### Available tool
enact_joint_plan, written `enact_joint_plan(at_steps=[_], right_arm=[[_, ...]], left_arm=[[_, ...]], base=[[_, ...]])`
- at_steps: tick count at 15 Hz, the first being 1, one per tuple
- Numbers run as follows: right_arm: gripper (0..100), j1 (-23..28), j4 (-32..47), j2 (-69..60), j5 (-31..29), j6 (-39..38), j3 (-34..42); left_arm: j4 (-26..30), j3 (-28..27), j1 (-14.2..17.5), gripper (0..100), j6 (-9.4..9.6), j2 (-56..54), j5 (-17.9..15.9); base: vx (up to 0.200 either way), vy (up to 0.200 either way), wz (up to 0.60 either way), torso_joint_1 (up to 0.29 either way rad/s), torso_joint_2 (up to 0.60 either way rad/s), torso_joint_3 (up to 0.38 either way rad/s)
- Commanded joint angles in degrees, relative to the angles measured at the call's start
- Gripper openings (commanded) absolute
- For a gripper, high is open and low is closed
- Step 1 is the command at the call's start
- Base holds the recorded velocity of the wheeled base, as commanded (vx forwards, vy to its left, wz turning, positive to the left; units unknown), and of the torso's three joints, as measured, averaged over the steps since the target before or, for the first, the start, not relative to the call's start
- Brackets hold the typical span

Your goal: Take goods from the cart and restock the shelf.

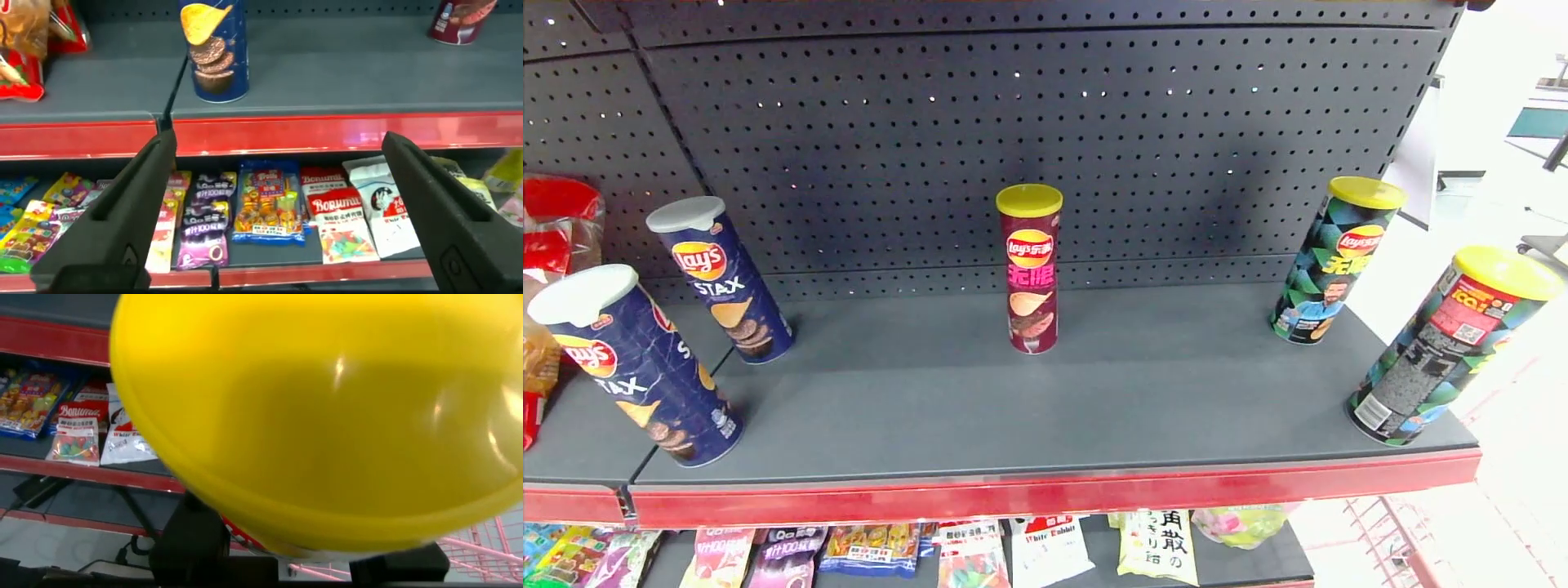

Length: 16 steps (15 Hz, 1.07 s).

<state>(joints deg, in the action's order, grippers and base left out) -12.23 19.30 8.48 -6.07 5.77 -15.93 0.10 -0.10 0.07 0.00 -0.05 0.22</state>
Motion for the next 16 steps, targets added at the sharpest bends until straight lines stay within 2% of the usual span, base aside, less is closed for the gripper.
enact_joint_plan(at_steps=[1,5,6,7,8,9,10,11,13,16], right_arm=[[0,-0.08,-0.14,-1.19,0.09,0.56,0.90],[0,-0.17,-1.19,-2.86,0.71,1.88,1.87],[0,-0.25,-3.74,-2.86,0.80,1.88,2.40],[0,-0.25,-4.18,-2.86,0.97,1.79,2.49],[0,-0.87,-4.09,-2.86,2.73,1.00,3.01],[0,-1.13,-4.18,-2.95,6.60,-0.23,4.24],[0,-1.13,-4.36,-2.95,7.92,-0.32,5.39],[0,-1.13,-5.24,-2.95,7.74,-0.05,7.50],[0,-1.04,-8.66,-2.95,7.65,0.21,9.34],[0,-1.13,-9.19,-2.95,7.74,-0.14,9.78]], left_arm=[[-0.01,0.01,0.01,100,0.00,0.05,0.04],[0.08,-0.08,-0.16,100,0.09,1.10,0.04],[-0.10,-0.08,-0.51,100,3.08,2.25,-1.10],[-0.19,-2.01,-0.86,100,4.48,2.95,-5.40],[-0.01,-11.06,-1.83,100,0.70,10.77,-10.24],[-0.27,-21.96,-1.92,100,-3.87,22.64,-12.88],[-0.27,-26.97,-2.18,100,-5.45,28.26,-13.67],[-0.54,-29.87,-2.62,100,-5.45,32.74,-15.60],[-2.38,-29.96,-3.15,100,-5.01,35.12,-22.10],[-2.38,-29.52,-4.29,100,-4.04,39.69,-25.00]], base=[[0.000,0.000,0.00,0.000,0.00,0.000],[0.000,0.000,0.00,0.000,0.00,0.000],[0.000,0.000,0.00,0.000,0.00,0.000],[0.000,0.000,0.00,0.000,0.00,0.000],[0.000,0.000,0.00,0.000,0.00,0.000],[0.000,0.000,0.00,0.000,0.00,0.000],[0.000,0.000,0.00,0.000,0.00,0.000],[0.000,0.000,0.00,0.000,0.00,0.000],[0.000,0.000,0.00,0.000,0.00,0.000],[0.000,0.000,0.00,0.000,0.00,0.000]])
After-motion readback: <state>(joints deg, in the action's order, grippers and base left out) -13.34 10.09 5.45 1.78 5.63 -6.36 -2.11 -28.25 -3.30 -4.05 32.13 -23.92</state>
